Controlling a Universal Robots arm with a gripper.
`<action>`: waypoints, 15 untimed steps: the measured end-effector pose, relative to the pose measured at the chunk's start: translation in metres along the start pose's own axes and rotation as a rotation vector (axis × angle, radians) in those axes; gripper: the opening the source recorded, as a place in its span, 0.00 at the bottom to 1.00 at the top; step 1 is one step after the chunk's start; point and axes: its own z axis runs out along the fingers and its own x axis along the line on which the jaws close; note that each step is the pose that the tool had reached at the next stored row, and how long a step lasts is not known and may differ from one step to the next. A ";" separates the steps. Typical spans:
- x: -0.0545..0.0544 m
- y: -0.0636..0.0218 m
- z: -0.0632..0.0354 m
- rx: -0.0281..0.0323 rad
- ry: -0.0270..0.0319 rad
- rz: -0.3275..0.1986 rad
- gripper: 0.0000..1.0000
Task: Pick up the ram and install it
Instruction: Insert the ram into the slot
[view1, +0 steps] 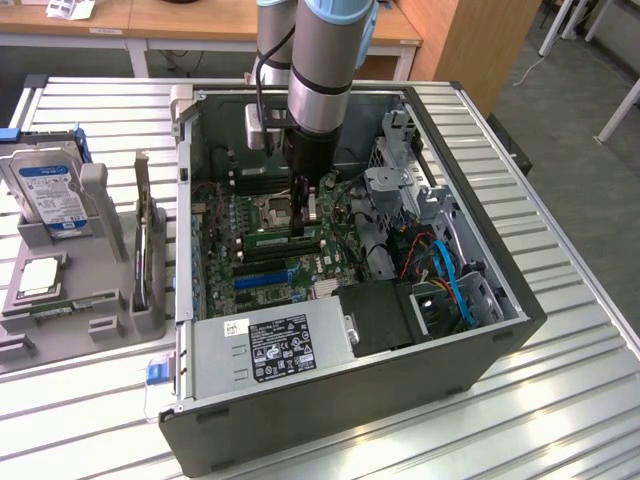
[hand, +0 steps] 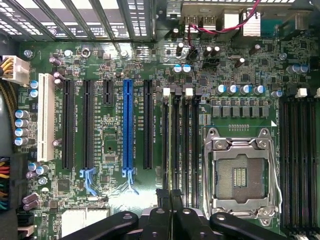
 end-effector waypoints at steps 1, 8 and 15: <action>0.000 0.0000 0.0000 0.0000 0.0000 0.000 0.12; 0.000 -0.0001 0.0022 -0.0001 0.0001 0.000 0.12; 0.000 -0.0001 0.0029 0.0002 -0.0004 0.000 0.12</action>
